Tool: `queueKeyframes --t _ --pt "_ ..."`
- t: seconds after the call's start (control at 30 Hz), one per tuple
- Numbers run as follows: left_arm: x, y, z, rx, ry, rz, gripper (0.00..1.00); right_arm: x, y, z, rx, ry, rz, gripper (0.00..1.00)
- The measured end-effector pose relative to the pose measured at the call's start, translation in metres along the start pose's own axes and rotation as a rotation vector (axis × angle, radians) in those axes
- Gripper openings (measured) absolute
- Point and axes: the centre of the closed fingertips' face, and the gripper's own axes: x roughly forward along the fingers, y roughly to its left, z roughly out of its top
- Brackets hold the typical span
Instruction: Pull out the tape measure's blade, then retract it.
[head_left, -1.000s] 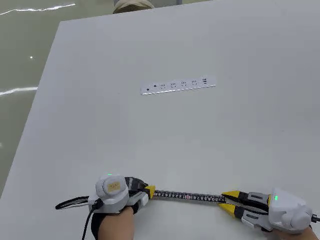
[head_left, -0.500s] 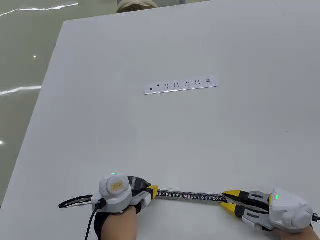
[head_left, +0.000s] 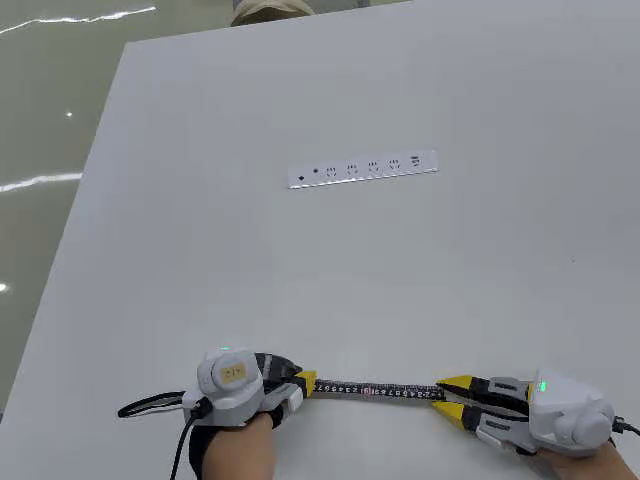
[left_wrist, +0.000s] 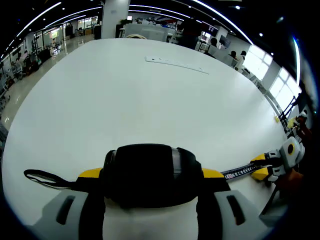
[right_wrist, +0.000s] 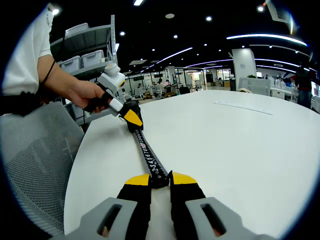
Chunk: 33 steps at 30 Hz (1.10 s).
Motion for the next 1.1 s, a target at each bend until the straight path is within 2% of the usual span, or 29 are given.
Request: queueKeyframes --t 1.1 --pt "0.000 0.000 0.000 -0.004 -0.001 -0.003 0.73 0.038 0.012 0.012 0.000 -0.001 0.040 0.13"
